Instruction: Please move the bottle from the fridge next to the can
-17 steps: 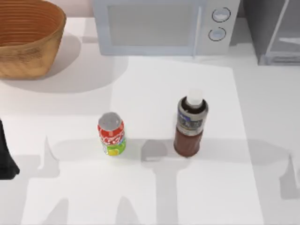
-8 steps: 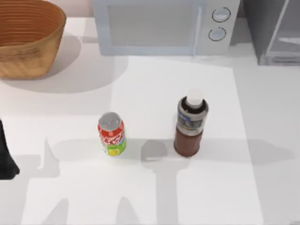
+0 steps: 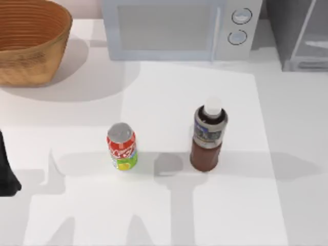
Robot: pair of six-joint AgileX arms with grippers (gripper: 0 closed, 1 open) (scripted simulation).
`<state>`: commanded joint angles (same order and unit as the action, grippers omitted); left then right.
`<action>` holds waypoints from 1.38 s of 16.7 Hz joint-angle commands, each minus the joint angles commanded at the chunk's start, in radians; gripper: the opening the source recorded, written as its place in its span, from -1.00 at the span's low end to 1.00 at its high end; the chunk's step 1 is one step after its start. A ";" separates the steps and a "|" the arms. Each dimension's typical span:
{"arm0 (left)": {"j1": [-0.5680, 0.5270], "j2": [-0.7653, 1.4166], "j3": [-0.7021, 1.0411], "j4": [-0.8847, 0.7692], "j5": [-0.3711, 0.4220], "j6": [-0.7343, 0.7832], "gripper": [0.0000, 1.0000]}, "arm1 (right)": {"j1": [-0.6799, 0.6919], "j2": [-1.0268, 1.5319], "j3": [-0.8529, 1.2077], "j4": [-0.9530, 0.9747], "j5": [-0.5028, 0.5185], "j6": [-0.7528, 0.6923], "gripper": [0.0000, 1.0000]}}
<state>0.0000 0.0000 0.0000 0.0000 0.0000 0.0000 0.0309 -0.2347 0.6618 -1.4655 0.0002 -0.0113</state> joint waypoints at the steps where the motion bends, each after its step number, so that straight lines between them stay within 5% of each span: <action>1: 0.000 0.000 0.000 0.000 0.000 0.000 1.00 | 0.000 0.000 0.000 0.000 0.000 0.000 1.00; 8: 0.000 0.000 0.000 0.000 0.000 0.000 1.00 | -0.288 0.294 0.150 -0.068 -0.168 -0.294 1.00; 23: 0.000 0.000 0.000 0.000 0.000 0.000 1.00 | -1.634 1.837 0.620 -0.079 -0.836 -1.829 1.00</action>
<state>0.0000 0.0000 0.0000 0.0000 0.0000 0.0000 -1.6035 1.6025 1.2816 -1.5448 -0.8361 -1.8405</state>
